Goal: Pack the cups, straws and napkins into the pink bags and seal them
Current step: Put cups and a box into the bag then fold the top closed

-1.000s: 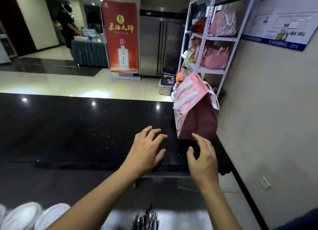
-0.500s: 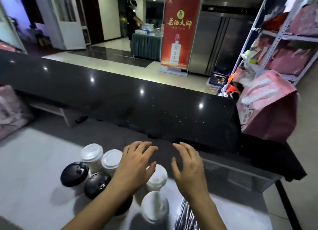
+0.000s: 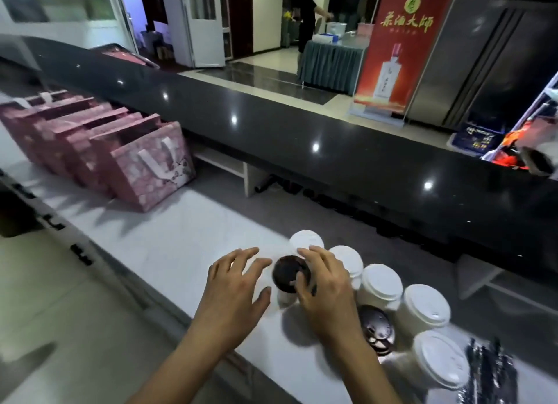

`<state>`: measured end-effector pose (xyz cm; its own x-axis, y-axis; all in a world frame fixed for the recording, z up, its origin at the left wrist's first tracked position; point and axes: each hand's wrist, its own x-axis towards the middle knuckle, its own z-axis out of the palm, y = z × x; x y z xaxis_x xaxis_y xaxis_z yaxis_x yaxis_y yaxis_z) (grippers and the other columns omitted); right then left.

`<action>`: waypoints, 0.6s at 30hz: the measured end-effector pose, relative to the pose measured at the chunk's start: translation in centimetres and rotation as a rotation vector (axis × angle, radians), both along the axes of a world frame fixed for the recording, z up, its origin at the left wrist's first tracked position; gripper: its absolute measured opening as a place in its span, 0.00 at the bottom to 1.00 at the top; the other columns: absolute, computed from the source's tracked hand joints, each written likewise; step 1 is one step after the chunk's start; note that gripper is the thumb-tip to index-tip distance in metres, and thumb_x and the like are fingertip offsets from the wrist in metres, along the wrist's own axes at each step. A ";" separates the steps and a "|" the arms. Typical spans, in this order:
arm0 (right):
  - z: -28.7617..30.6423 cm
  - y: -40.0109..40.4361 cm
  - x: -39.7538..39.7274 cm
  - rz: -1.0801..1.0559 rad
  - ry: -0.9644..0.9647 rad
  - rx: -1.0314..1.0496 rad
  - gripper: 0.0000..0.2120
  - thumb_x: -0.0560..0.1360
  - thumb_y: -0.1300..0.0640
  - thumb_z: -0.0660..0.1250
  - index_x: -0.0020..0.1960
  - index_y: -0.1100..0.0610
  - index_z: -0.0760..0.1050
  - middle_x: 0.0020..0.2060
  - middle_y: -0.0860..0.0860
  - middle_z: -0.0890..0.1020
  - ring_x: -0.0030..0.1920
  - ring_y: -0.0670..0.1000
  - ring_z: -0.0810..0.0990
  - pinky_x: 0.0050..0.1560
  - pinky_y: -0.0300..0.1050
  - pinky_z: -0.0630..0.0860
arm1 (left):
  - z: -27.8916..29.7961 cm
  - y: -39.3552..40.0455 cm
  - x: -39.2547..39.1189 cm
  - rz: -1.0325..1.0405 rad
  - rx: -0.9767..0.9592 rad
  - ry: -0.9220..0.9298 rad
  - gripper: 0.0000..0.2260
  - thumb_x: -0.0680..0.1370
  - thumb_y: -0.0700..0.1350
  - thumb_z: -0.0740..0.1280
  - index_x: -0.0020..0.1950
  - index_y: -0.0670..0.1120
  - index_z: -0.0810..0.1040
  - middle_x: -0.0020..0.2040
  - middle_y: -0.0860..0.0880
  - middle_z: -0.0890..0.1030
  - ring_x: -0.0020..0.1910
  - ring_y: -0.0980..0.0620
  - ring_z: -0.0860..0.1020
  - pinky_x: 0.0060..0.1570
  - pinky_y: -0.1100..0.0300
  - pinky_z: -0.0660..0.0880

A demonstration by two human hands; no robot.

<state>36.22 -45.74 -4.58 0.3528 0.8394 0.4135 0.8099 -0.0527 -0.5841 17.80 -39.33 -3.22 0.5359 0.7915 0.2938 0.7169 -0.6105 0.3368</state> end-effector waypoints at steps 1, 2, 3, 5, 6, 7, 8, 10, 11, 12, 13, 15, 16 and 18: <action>-0.1 0.9 -1.8 0.014 0.003 -0.007 0.20 0.75 0.58 0.67 0.66 0.50 0.76 0.63 0.48 0.77 0.63 0.51 0.76 0.63 0.53 0.74 | -0.2 0.6 -1.9 0.026 -0.013 -0.003 0.18 0.76 0.56 0.62 0.66 0.58 0.72 0.70 0.54 0.73 0.69 0.47 0.71 0.67 0.49 0.69; -0.1 1.7 -3.4 0.028 0.010 -0.019 0.20 0.75 0.58 0.68 0.67 0.50 0.75 0.64 0.47 0.77 0.64 0.50 0.75 0.64 0.52 0.73 | -0.4 1.2 -3.7 0.049 -0.029 -0.004 0.18 0.76 0.55 0.65 0.67 0.58 0.72 0.70 0.54 0.73 0.69 0.47 0.71 0.67 0.48 0.69; -0.2 2.5 -4.9 0.044 0.017 -0.040 0.21 0.76 0.58 0.68 0.68 0.48 0.74 0.65 0.46 0.76 0.65 0.48 0.73 0.66 0.51 0.72 | -0.4 1.6 -5.3 0.072 -0.046 -0.005 0.19 0.77 0.54 0.67 0.67 0.58 0.72 0.70 0.54 0.72 0.70 0.47 0.70 0.67 0.48 0.69; -0.2 4.0 -7.6 0.080 0.011 -0.081 0.21 0.78 0.55 0.67 0.70 0.46 0.72 0.67 0.44 0.74 0.68 0.47 0.71 0.69 0.49 0.70 | -0.5 2.5 -8.2 0.114 -0.070 -0.012 0.19 0.77 0.55 0.66 0.68 0.58 0.72 0.71 0.54 0.72 0.70 0.48 0.69 0.69 0.48 0.68; -0.2 4.9 -8.8 0.099 0.003 -0.096 0.21 0.78 0.55 0.66 0.70 0.45 0.71 0.67 0.44 0.74 0.68 0.47 0.71 0.69 0.49 0.70 | -0.6 3.0 -9.5 0.131 -0.076 -0.017 0.19 0.77 0.56 0.64 0.68 0.58 0.72 0.71 0.55 0.72 0.70 0.48 0.69 0.69 0.48 0.68; -0.2 5.9 -9.8 0.116 -0.003 -0.106 0.21 0.78 0.54 0.66 0.70 0.45 0.71 0.67 0.44 0.74 0.67 0.47 0.71 0.69 0.49 0.70 | -0.5 3.6 -10.7 0.148 -0.079 -0.025 0.19 0.77 0.57 0.62 0.68 0.58 0.72 0.70 0.55 0.72 0.70 0.48 0.70 0.68 0.47 0.68; -0.1 7.1 -10.8 0.132 -0.005 -0.113 0.20 0.78 0.54 0.66 0.70 0.45 0.71 0.67 0.44 0.74 0.67 0.47 0.71 0.68 0.49 0.70 | -0.4 4.3 -11.7 0.165 -0.083 -0.036 0.19 0.77 0.58 0.59 0.67 0.58 0.73 0.70 0.55 0.73 0.69 0.48 0.70 0.68 0.47 0.69; -0.1 9.5 -12.7 0.168 -0.005 -0.125 0.20 0.79 0.53 0.65 0.70 0.46 0.72 0.67 0.44 0.74 0.66 0.47 0.72 0.67 0.49 0.71 | -0.4 5.9 -13.6 0.207 -0.084 -0.044 0.21 0.76 0.59 0.57 0.67 0.57 0.74 0.69 0.54 0.74 0.68 0.47 0.71 0.67 0.47 0.70; -0.1 10.7 -13.4 0.187 -0.005 -0.130 0.20 0.79 0.53 0.65 0.70 0.45 0.72 0.67 0.44 0.74 0.66 0.47 0.72 0.67 0.48 0.71 | -0.4 6.8 -14.4 0.223 -0.083 -0.046 0.21 0.76 0.59 0.56 0.66 0.57 0.74 0.69 0.54 0.74 0.67 0.48 0.71 0.67 0.47 0.70; -0.1 12.1 -14.2 0.203 -0.007 -0.131 0.20 0.79 0.53 0.65 0.70 0.45 0.72 0.67 0.44 0.74 0.66 0.47 0.72 0.66 0.47 0.70 | -0.3 7.6 -15.2 0.235 -0.083 -0.049 0.21 0.76 0.59 0.56 0.66 0.57 0.74 0.68 0.54 0.74 0.67 0.48 0.72 0.67 0.48 0.70; -0.2 13.5 -14.9 0.217 -0.007 -0.130 0.20 0.79 0.54 0.66 0.69 0.45 0.72 0.67 0.44 0.74 0.65 0.47 0.72 0.66 0.46 0.70 | -0.2 8.6 -16.0 0.243 -0.082 -0.052 0.20 0.76 0.58 0.57 0.66 0.56 0.74 0.68 0.54 0.74 0.67 0.48 0.72 0.66 0.48 0.70; -0.4 16.6 -16.0 0.242 -0.004 -0.133 0.20 0.79 0.54 0.66 0.69 0.45 0.72 0.67 0.43 0.74 0.65 0.46 0.72 0.66 0.45 0.70 | -0.1 10.8 -17.4 0.261 -0.079 -0.048 0.20 0.76 0.58 0.57 0.66 0.56 0.74 0.68 0.54 0.74 0.66 0.48 0.72 0.65 0.48 0.71; -0.5 18.3 -16.5 0.253 0.001 -0.132 0.20 0.78 0.54 0.66 0.69 0.44 0.71 0.66 0.43 0.74 0.65 0.46 0.72 0.66 0.46 0.70 | -0.1 12.1 -18.0 0.273 -0.073 -0.044 0.20 0.76 0.58 0.58 0.66 0.56 0.75 0.67 0.54 0.75 0.66 0.48 0.72 0.64 0.48 0.72; -0.6 21.8 -17.4 0.269 0.020 -0.115 0.20 0.78 0.54 0.67 0.69 0.44 0.72 0.66 0.43 0.74 0.65 0.46 0.73 0.66 0.47 0.71 | -0.2 15.1 -19.2 0.300 -0.064 -0.028 0.20 0.76 0.58 0.58 0.65 0.56 0.75 0.67 0.53 0.75 0.65 0.48 0.73 0.63 0.48 0.72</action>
<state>18.85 -23.95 -5.17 0.1184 0.9448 0.3056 0.7923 0.0956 -0.6026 -1.42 -24.25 -3.40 0.2676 0.9306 0.2499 0.8519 -0.3497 0.3899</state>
